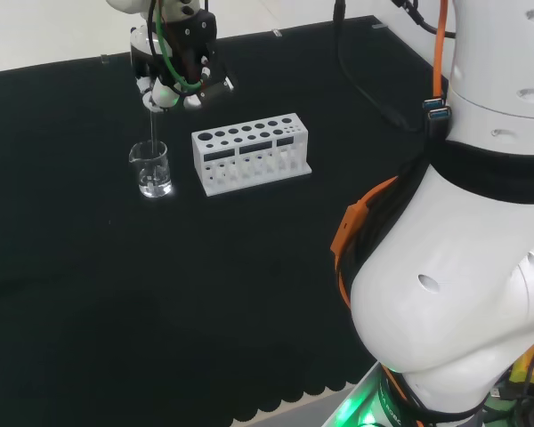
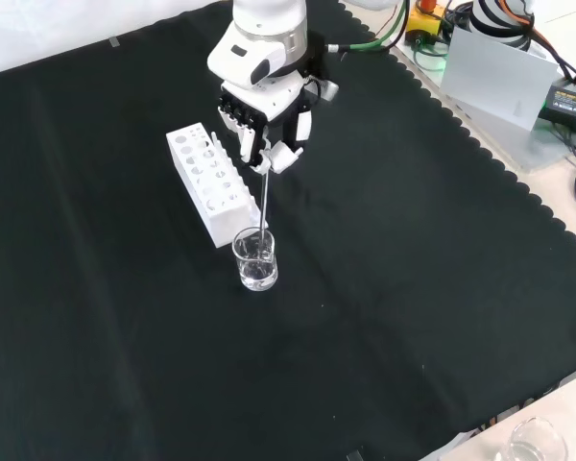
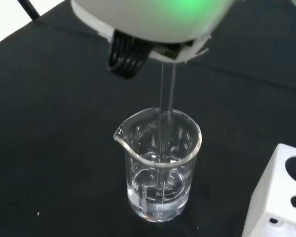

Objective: Stir in the beaker to the left of the white test tube rack with the glass rod.

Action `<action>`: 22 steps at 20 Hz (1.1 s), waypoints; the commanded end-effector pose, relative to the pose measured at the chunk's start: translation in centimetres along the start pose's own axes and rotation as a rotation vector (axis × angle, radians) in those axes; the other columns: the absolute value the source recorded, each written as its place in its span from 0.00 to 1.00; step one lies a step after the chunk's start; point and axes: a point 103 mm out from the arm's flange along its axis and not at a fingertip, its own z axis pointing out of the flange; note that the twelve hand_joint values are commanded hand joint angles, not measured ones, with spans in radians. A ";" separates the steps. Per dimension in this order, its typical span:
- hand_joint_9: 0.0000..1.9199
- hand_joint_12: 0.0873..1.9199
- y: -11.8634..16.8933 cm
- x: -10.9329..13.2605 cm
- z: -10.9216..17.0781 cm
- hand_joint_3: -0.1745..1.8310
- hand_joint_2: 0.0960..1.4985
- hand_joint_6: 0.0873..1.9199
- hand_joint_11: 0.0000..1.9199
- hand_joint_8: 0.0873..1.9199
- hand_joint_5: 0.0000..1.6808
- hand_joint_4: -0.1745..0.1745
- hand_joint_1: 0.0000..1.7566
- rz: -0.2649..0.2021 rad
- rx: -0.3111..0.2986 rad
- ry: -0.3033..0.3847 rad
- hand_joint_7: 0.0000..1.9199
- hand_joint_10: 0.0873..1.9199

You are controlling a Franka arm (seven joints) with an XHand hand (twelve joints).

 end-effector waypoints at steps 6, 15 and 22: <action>0.96 0.27 2.0 -1.4 -0.8 0.51 0.36 0.43 0.92 0.29 0.72 0.00 0.69 -0.013 -0.014 -0.001 0.84 0.22; 0.96 0.27 0.1 -2.2 -1.1 0.50 0.36 0.43 0.92 0.28 0.72 0.00 0.69 -0.005 -0.011 -0.024 0.84 0.22; 0.96 0.27 -0.7 0.2 -0.8 0.50 0.36 0.43 0.92 0.28 0.72 0.00 0.69 -0.034 -0.005 -0.023 0.85 0.22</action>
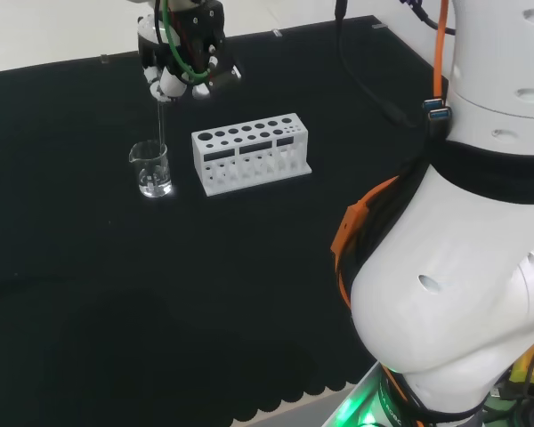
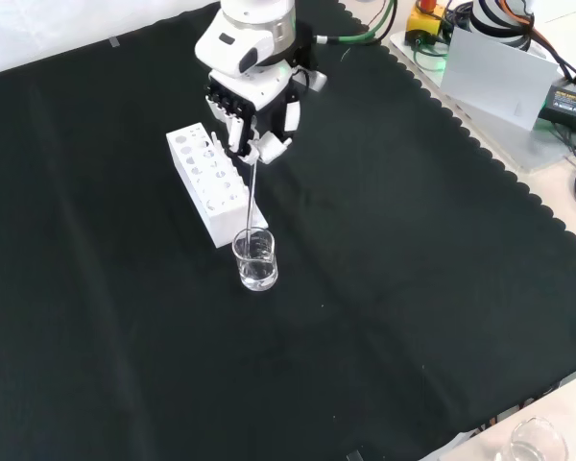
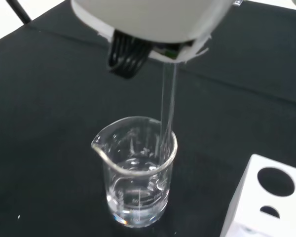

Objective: Stir in the beaker to the left of the white test tube rack with the glass rod.

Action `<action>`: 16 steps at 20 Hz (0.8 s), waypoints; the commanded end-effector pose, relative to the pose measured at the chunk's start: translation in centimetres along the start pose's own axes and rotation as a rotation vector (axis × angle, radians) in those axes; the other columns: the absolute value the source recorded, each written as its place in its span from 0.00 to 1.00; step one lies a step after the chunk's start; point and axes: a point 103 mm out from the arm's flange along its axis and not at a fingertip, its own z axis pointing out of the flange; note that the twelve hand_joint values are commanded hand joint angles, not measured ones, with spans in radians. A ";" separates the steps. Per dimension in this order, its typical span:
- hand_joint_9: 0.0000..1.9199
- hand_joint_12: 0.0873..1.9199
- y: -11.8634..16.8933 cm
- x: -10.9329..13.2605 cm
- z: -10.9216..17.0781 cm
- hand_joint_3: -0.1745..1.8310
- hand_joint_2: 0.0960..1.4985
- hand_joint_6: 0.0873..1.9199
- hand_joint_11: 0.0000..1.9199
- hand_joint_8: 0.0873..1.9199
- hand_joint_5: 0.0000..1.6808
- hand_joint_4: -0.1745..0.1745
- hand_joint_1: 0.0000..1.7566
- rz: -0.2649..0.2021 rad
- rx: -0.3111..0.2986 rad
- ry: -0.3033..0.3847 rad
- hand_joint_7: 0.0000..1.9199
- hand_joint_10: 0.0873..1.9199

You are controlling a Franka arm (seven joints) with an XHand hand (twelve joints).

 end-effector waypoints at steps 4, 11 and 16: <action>0.96 0.27 0.6 2.7 0.4 0.50 0.36 0.43 0.92 0.28 0.72 0.00 0.69 -0.033 0.000 0.002 0.85 0.22; 0.96 0.27 3.8 2.0 0.7 0.50 0.36 0.43 0.92 0.28 0.72 0.00 0.69 -0.050 0.004 0.009 0.85 0.22; 0.96 0.27 4.4 0.7 0.4 0.50 0.36 0.43 0.92 0.28 0.71 0.00 0.69 -0.039 0.007 0.019 0.85 0.22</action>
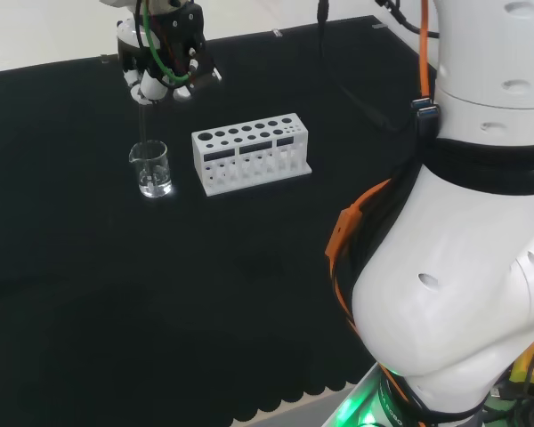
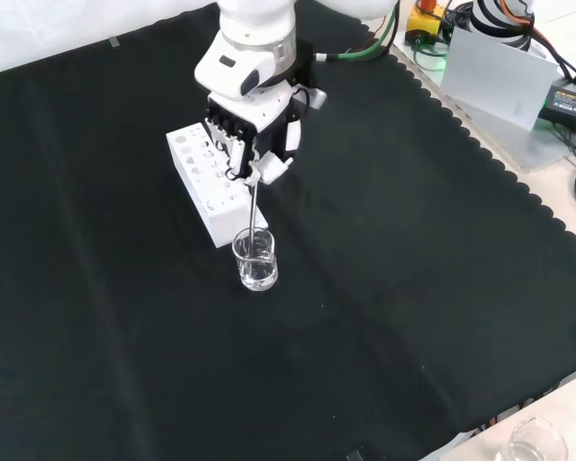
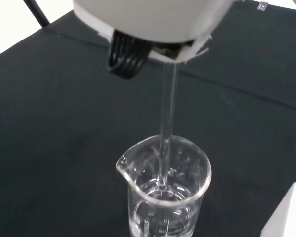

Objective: Stir in the beaker to the left of the white test tube rack with the glass rod.

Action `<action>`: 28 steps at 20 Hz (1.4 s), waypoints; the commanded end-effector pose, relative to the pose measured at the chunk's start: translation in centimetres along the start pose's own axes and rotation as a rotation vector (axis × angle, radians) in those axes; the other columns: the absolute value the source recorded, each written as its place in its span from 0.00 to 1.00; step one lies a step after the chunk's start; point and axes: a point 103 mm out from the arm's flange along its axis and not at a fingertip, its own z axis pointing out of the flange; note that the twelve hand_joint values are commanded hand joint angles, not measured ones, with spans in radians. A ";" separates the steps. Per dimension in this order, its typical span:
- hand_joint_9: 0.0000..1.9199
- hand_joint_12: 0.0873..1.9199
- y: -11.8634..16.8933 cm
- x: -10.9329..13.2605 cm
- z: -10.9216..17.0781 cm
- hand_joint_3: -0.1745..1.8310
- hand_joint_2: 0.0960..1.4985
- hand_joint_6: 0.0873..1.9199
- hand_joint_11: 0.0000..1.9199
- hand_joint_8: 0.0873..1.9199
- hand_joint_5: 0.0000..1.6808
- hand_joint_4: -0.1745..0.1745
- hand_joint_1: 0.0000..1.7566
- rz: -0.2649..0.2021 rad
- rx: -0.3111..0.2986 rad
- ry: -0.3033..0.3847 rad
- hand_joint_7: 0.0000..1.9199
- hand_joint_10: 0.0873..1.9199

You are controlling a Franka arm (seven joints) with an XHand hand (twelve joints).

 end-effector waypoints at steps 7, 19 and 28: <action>0.96 0.28 -0.7 -4.0 -0.4 0.50 0.36 0.43 0.92 0.28 0.71 0.00 0.69 0.045 0.008 -0.018 0.85 0.22; 0.96 0.28 -3.3 -1.0 -0.9 0.50 0.36 0.43 0.92 0.28 0.71 0.00 0.69 0.020 -0.005 -0.012 0.85 0.22; 0.96 0.28 1.0 -0.2 -0.2 0.50 0.36 0.43 0.92 0.28 0.71 0.00 0.69 -0.022 -0.012 -0.001 0.85 0.22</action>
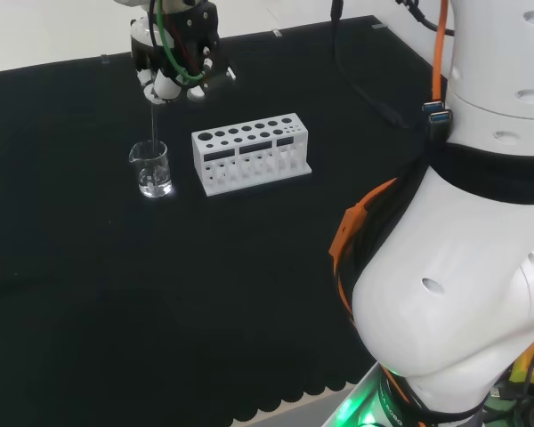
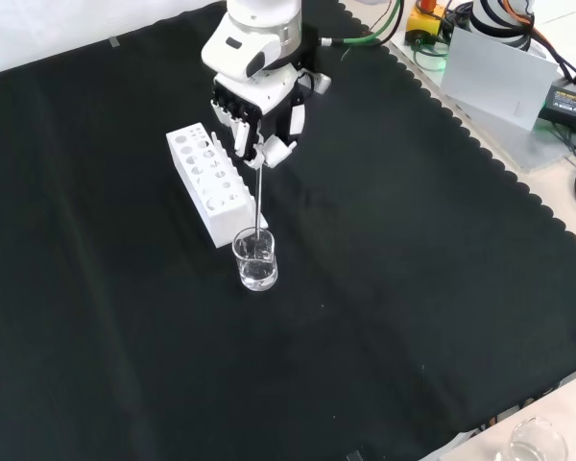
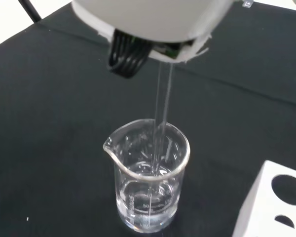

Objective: Stir in the beaker to the left of the white test tube rack with the glass rod.

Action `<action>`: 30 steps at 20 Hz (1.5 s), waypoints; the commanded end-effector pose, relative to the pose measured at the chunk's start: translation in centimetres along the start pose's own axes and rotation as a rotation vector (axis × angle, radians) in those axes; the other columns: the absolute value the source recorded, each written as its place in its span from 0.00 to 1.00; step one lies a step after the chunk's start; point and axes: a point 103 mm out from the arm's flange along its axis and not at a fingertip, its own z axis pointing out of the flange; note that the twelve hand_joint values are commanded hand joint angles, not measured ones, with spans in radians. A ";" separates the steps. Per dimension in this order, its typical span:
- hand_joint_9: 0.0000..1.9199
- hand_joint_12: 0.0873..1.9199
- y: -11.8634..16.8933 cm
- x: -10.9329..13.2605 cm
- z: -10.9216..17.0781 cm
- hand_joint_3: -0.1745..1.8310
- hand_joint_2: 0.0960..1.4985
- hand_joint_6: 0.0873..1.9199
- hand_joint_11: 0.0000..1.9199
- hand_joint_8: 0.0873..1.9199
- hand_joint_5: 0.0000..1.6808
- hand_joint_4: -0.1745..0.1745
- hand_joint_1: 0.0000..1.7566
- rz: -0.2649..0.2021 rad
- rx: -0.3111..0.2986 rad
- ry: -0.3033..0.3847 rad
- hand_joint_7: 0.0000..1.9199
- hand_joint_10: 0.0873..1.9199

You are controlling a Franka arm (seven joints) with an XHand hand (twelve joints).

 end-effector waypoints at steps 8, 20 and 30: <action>0.96 0.28 5.0 -2.4 -0.3 0.50 0.36 0.43 0.92 0.28 0.71 0.00 0.69 -0.012 -0.020 0.006 0.85 0.22; 0.96 0.28 -1.2 -3.8 0.4 0.50 0.36 0.43 0.92 0.28 0.71 0.00 0.69 0.044 0.007 -0.012 0.84 0.22; 0.96 0.28 -0.9 -0.3 0.8 0.50 0.36 0.43 0.92 0.28 0.71 0.00 0.69 0.003 0.008 -0.002 0.84 0.22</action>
